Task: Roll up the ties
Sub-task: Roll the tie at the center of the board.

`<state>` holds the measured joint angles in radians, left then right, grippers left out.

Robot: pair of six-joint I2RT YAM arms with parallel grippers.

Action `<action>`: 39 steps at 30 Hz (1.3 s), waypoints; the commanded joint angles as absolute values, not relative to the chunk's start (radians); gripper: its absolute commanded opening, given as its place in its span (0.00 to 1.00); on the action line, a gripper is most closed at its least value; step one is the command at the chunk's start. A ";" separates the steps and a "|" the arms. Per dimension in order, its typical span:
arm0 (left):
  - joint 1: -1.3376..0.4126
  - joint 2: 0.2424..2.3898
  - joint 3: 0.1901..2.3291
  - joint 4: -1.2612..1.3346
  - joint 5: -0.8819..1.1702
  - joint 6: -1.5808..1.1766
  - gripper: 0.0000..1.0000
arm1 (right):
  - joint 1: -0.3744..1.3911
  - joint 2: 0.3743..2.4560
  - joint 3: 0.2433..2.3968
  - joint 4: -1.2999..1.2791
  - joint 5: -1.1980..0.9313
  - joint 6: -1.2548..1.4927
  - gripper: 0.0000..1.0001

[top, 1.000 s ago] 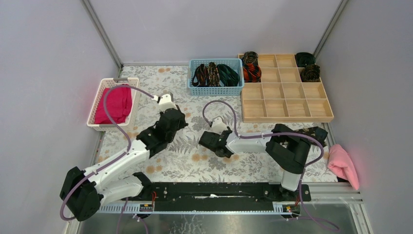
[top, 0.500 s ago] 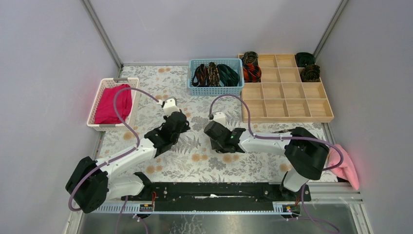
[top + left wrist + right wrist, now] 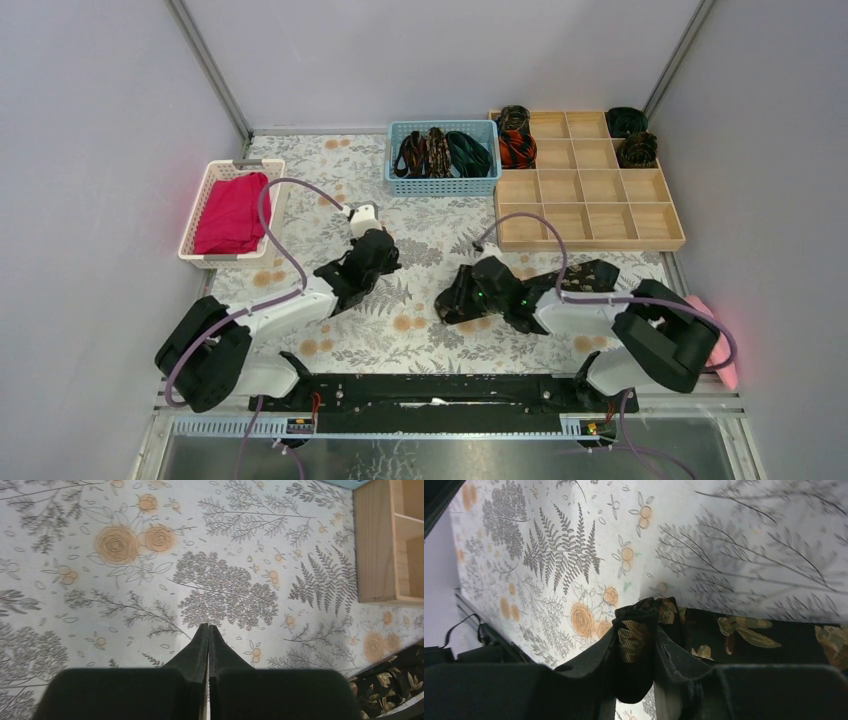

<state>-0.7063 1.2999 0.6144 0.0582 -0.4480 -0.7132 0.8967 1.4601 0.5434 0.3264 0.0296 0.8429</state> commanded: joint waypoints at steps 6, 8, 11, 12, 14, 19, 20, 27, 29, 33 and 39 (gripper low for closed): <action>-0.737 1.376 0.629 0.258 -0.304 -0.658 0.00 | 0.841 1.226 0.369 0.354 0.007 0.976 0.33; -0.771 1.405 0.650 0.275 -0.293 -0.639 0.00 | 0.831 1.198 0.360 0.316 0.025 0.976 0.33; -0.824 1.459 0.683 0.309 -0.271 -0.611 0.00 | 0.808 1.188 0.345 0.277 0.023 0.976 0.33; -0.841 1.477 0.696 0.314 -0.269 -0.609 0.00 | 0.801 1.186 0.335 0.273 0.019 0.974 0.33; -0.870 1.510 0.721 0.318 -0.268 -0.607 0.00 | 0.791 1.189 0.325 0.246 0.020 0.974 0.33; -0.905 1.594 0.752 0.350 -0.238 -0.616 0.00 | 0.773 1.215 0.295 0.237 0.002 0.972 0.33; -0.910 1.608 0.759 0.352 -0.237 -0.616 0.00 | 0.770 1.214 0.286 0.237 0.002 0.972 0.33; -0.924 1.705 0.803 0.388 -0.207 -0.607 0.00 | 0.764 1.188 0.295 0.131 0.011 0.954 0.33; -0.936 1.752 0.822 0.411 -0.196 -0.598 0.00 | 0.764 1.180 0.307 0.091 0.019 0.942 0.37; -0.956 1.820 0.869 0.414 -0.196 -0.592 0.00 | 0.765 1.184 0.341 0.008 0.061 0.911 0.45; -0.967 1.848 0.877 0.401 -0.190 -0.599 0.00 | 0.764 1.200 0.374 -0.073 0.092 0.877 0.54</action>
